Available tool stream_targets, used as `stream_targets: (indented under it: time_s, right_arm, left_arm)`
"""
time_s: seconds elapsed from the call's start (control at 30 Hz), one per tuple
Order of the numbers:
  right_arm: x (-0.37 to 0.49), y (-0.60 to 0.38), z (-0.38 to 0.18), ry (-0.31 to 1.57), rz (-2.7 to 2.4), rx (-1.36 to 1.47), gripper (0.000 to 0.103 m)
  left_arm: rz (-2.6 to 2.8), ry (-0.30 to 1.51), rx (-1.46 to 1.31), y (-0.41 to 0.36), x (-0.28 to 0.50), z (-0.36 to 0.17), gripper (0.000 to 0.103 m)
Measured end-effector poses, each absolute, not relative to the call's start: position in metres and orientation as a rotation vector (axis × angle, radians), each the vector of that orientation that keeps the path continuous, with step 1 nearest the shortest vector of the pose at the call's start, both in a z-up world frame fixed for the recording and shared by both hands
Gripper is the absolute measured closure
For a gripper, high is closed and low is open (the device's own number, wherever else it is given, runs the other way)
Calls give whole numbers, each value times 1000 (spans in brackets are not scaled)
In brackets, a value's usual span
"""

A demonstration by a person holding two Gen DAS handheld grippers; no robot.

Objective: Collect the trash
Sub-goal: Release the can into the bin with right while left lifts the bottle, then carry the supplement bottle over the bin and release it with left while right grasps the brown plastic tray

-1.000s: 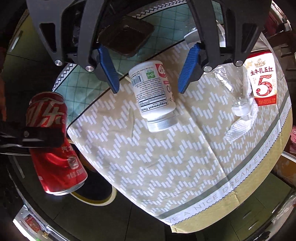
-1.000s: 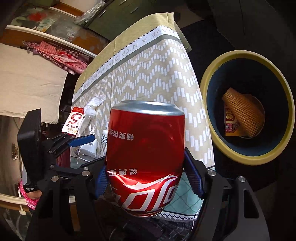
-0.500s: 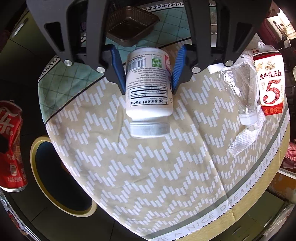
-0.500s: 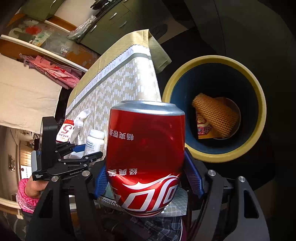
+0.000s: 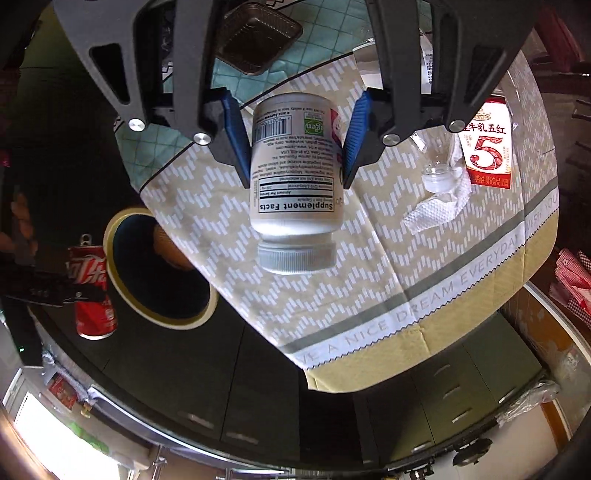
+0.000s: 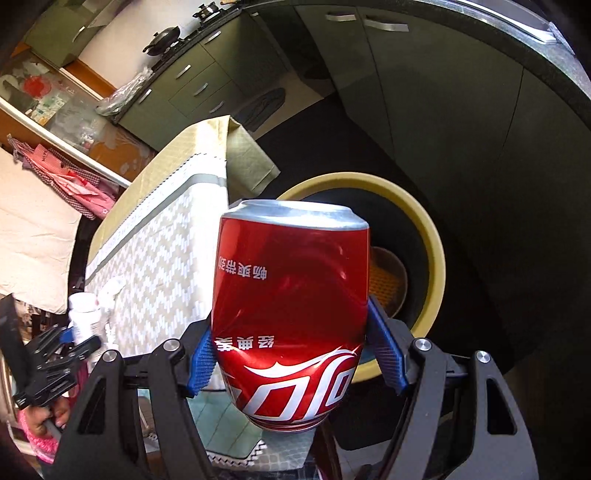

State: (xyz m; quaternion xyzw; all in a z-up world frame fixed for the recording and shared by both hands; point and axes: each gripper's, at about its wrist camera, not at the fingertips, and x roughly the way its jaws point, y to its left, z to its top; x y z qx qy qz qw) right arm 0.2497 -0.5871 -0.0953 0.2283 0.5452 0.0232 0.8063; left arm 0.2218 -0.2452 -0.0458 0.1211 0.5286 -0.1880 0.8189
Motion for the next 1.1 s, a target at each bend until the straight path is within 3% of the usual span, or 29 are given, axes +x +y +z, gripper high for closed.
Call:
stream_targets:
  time_s: [0.3,0.5,0.77,1.1]
  right_arm:
    - [292,-597,-144,1238,-25,477,31]
    - [282,-605,-137,1188,-16,545,28]
    - [161,-581,-85,905,30,539,26]
    - [2,-601,-123,708,-118,696,22]
  left_arm:
    - [-427,960,168,-209,184,-7,58]
    - [-453,905,151,-204,167,1,58]
    - [-541,837,179,-237,152,9,58]
    - [-661,858,182,-361,172,-12,58]
